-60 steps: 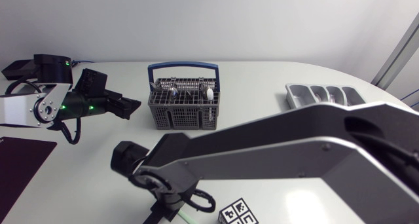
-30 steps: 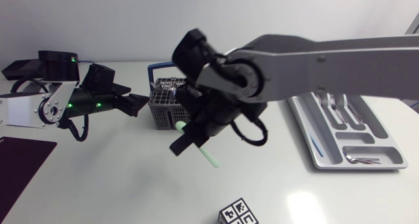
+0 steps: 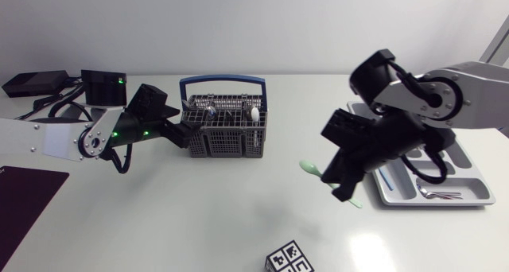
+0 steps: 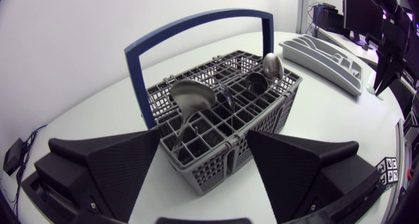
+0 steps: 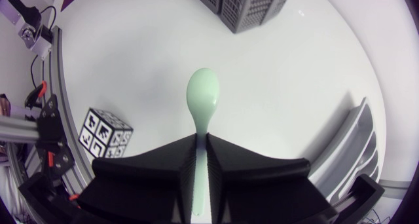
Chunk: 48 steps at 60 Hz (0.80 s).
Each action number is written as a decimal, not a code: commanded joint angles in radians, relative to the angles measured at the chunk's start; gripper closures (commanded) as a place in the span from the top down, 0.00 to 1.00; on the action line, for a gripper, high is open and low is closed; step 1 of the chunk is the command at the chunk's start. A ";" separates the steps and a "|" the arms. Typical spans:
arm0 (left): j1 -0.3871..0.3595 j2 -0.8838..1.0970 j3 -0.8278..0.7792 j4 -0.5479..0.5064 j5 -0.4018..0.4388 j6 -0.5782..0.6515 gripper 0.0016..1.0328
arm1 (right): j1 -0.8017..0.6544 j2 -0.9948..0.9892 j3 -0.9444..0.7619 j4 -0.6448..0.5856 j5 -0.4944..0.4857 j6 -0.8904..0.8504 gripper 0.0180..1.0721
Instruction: Transfer all utensils from the basket to the drawer tray.
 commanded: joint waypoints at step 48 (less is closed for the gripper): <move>-0.028 0.028 0.014 0.027 -0.026 0.028 0.90 | -0.974 0.249 -0.036 0.196 0.025 -1.332 0.05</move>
